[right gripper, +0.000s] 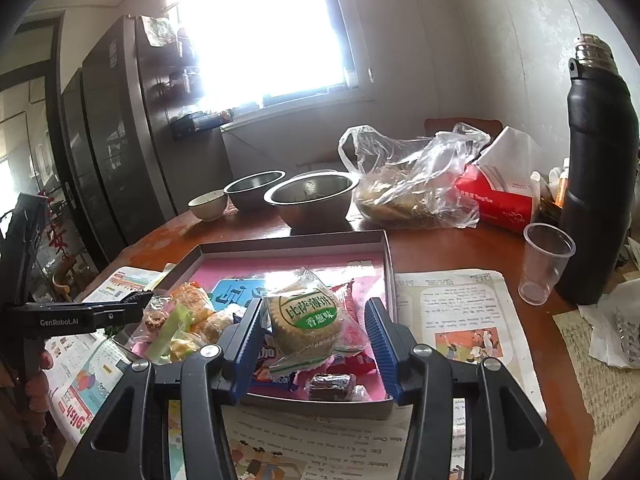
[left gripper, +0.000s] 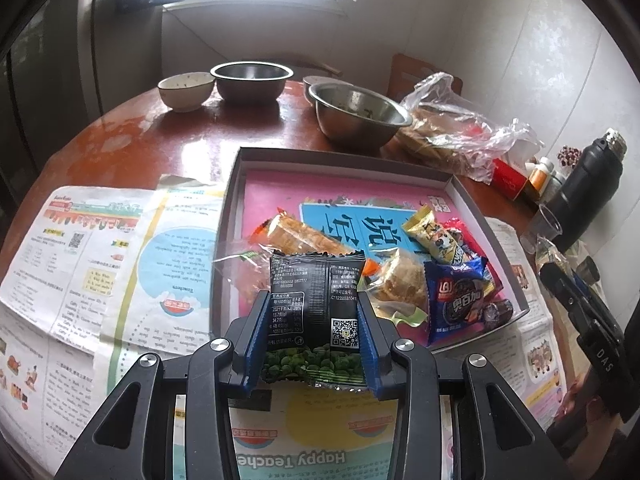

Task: Organize snacks
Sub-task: 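Lower the dark pea pack and round cake onto the snacks in the tray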

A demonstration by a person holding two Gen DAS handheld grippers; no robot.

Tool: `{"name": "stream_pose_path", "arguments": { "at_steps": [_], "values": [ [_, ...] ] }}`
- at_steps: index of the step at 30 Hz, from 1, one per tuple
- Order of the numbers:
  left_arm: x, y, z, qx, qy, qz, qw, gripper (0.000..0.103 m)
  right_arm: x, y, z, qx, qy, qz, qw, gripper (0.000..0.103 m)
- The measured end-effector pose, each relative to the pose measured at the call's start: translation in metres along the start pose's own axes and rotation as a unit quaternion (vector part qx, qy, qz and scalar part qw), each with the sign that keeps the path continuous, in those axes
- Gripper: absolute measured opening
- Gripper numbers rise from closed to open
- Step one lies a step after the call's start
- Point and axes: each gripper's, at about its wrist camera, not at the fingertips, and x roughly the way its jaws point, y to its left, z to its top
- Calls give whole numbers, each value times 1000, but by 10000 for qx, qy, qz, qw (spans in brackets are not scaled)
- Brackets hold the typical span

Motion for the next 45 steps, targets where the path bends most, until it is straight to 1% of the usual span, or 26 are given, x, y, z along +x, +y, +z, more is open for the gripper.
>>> {"name": "stream_pose_path", "arguments": {
  "at_steps": [12,29,38,45],
  "values": [
    [16,-12,-3,148,162,-54,9997,42,2,-13,-4,125,66,-142,9998,51],
    [30,-12,-3,155,291,-67,9994,42,27,-4,-8,83,335,-28,9994,51],
    [34,-12,0,155,306,-105,9994,42,39,-2,-10,129,525,-48,9985,51],
    [36,-11,0,132,314,-142,9993,42,50,6,-14,74,669,27,9977,51]
  ]
}}
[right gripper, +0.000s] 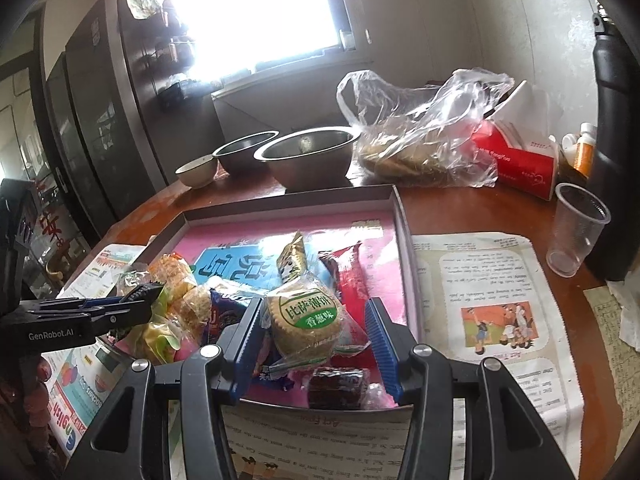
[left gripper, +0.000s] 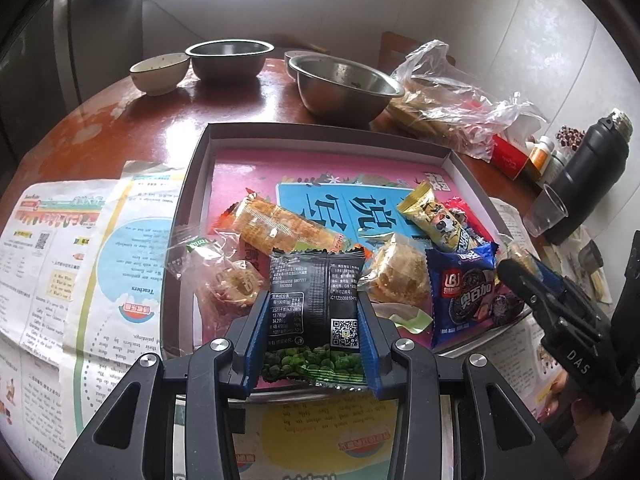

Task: Organize snacks
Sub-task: 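Lower the dark pea pack and round cake onto the snacks in the tray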

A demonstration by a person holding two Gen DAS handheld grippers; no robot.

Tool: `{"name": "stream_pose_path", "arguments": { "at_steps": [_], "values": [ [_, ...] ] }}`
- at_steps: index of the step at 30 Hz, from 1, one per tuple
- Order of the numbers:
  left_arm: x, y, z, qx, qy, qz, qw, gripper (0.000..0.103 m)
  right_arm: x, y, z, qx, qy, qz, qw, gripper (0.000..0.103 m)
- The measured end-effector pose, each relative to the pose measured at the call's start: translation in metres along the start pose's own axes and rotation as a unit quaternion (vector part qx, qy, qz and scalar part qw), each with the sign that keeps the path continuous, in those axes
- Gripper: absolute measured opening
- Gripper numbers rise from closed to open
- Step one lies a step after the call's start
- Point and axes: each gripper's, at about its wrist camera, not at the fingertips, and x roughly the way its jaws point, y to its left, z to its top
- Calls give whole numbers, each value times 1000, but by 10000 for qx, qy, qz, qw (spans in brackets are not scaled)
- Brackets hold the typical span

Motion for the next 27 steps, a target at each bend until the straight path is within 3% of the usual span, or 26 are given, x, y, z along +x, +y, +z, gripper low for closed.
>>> {"name": "stream_pose_path", "arguments": {
  "at_steps": [27],
  "values": [
    [0,2,-1,-35,-1,-17,10000,43,3,4,-4,44,102,7,9999,60]
  ]
}}
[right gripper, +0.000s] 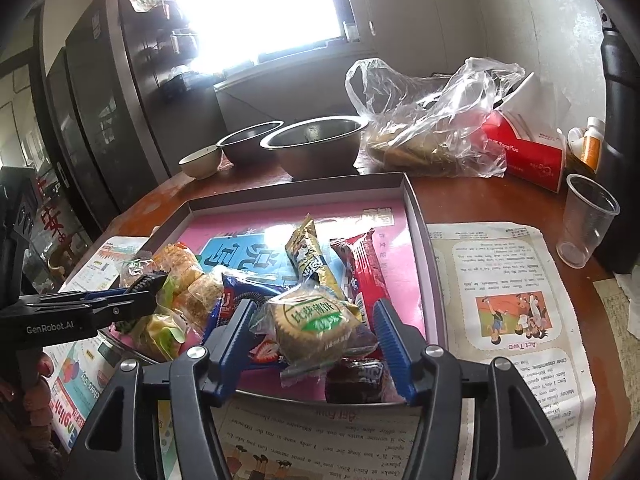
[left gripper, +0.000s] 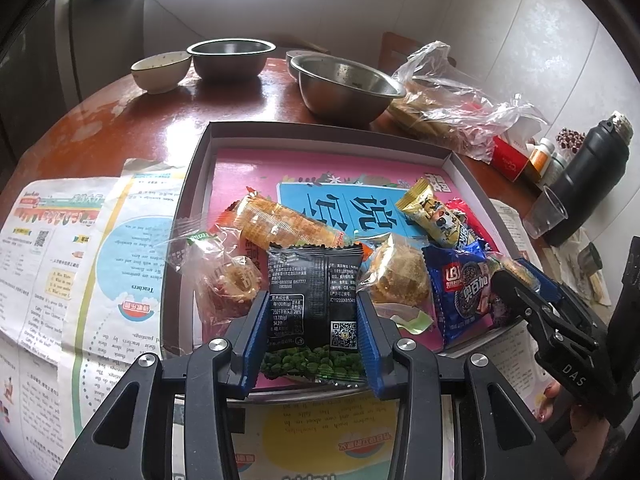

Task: Organize snacks
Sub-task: 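Lower the dark pea pack and round cake onto the snacks in the tray, then open both tools and release the snacks in the tray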

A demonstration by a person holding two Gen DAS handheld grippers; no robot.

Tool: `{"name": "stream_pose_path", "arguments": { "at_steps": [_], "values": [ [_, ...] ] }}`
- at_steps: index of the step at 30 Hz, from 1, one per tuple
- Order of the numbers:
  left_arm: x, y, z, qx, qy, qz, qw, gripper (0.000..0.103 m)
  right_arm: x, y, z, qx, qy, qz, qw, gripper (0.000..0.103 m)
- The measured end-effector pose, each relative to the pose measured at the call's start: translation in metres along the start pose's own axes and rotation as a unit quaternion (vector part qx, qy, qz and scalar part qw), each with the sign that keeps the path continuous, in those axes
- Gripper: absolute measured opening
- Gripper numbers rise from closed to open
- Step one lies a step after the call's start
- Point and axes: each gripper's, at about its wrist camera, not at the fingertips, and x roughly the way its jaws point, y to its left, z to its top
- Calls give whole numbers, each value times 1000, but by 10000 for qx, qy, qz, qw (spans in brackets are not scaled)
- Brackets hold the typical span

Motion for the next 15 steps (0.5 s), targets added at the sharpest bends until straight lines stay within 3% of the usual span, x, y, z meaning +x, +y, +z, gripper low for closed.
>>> {"name": "stream_pose_path", "arguments": {
  "at_steps": [15],
  "values": [
    [-7,-3,1,-18,-67,-5,10000,53,-13,-1,4,20,-181,23,9998,60]
  ]
}}
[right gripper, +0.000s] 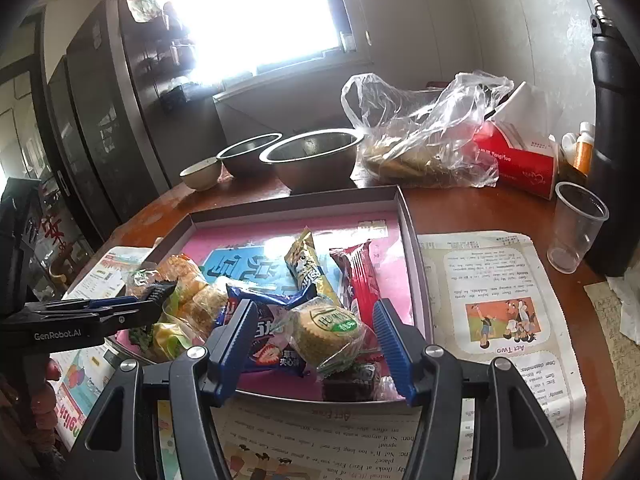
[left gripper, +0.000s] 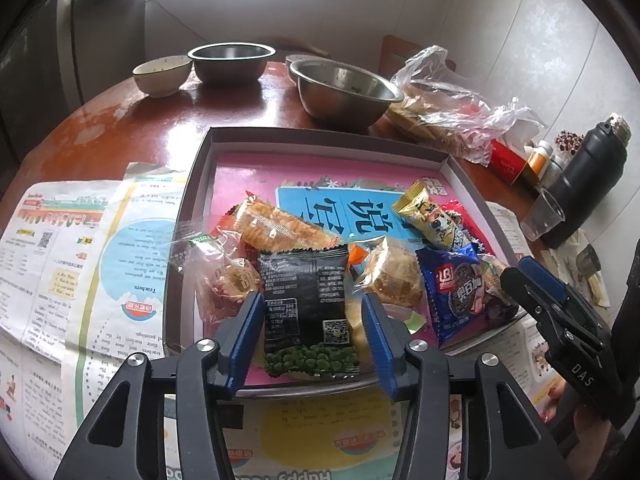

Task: Organize snacks
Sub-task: 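Open both tools and release the snacks in the tray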

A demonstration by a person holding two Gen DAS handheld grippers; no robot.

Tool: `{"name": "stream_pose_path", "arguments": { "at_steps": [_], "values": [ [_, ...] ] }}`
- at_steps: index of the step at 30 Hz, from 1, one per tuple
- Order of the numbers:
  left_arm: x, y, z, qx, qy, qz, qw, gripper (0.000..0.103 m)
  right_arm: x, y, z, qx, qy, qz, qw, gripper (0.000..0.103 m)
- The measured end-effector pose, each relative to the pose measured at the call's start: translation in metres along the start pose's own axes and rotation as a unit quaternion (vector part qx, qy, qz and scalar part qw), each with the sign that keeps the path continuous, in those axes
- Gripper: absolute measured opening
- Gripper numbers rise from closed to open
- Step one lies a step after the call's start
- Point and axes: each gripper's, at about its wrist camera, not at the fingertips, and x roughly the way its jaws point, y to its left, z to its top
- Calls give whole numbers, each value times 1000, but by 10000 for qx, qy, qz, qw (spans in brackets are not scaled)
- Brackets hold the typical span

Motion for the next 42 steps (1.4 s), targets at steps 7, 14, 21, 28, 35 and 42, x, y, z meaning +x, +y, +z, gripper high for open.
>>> {"name": "stream_pose_path", "arguments": {
  "at_steps": [7,14,21,28,35,42],
  "values": [
    [-7,-2,0,13,-50,-12,10000,54,-7,1,1,2,-70,-7,10000,60],
    [-16,-2,0,2,-146,44,9999,60,-13,1,3,6,-150,-18,9999,60],
    [-32,-2,0,-22,-313,69,9995,70,-26,6,6,-45,-289,1,9996,60],
    [-48,-3,-14,28,-387,118,9992,75,-39,20,-1,-168,-307,59,9994,68],
    [-58,-1,-36,111,-365,155,9992,75,-52,38,-22,-240,-238,90,9994,74],
    [-70,0,-61,146,-362,155,9991,75,-69,52,-39,-266,-303,33,9992,78]
  ]
}}
